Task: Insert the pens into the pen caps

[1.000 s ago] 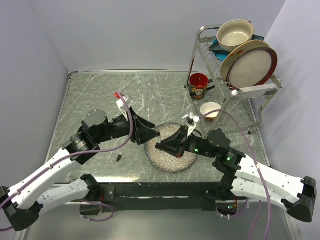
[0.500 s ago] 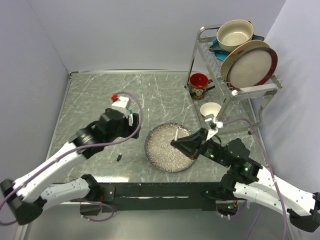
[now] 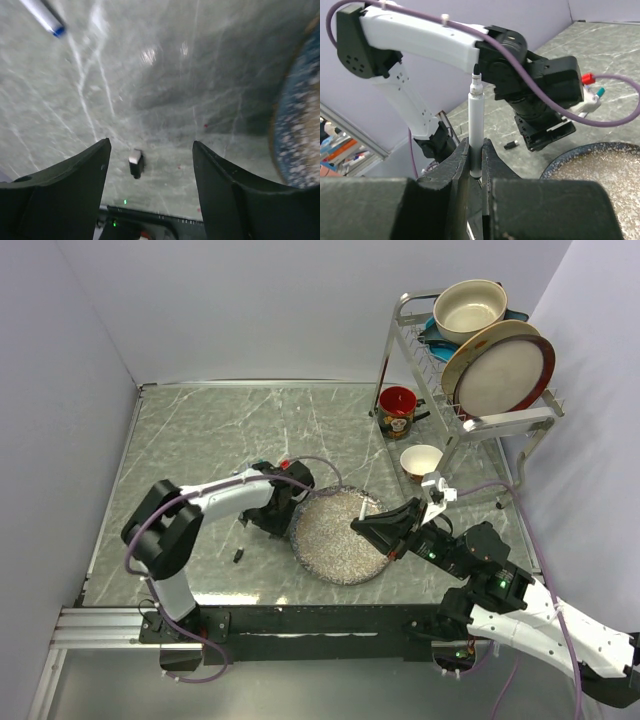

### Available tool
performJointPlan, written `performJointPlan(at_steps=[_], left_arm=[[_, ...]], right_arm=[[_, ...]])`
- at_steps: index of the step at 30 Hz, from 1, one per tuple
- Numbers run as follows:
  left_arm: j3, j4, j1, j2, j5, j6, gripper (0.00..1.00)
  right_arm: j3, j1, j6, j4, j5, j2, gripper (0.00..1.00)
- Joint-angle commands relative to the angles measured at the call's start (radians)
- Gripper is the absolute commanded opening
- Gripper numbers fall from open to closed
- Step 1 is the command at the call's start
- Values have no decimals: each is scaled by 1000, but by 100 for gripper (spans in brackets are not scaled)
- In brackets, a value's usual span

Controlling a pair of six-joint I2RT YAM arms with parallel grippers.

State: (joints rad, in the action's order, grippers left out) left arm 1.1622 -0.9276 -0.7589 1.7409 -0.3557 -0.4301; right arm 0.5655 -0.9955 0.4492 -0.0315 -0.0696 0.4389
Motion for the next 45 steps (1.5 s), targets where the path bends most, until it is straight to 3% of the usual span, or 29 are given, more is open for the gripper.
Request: performJointPlan(at_steps=[1,7,13,23,29,45], left_arm=[[-11,-30,53,-35,135,40,69],[-29,-22,151,-67,221,56,60],[16,-71,173,15,329,77,60],[100,-218,193,127,259,13,57],[36,-228,233,97,228,-12,64],[-96,-143,282,82,333,4,51]], right_arm=[[27,-5,-24,-18,1,8,0],[25,-5,-41,-4,11,3,0],[25,-5,-47,4,21,4,0],[14,-5,-41,-2,17,-9,0],[13,-5,-35,2,11,-26,0],[22,-6,-26,22,4,-40,0]])
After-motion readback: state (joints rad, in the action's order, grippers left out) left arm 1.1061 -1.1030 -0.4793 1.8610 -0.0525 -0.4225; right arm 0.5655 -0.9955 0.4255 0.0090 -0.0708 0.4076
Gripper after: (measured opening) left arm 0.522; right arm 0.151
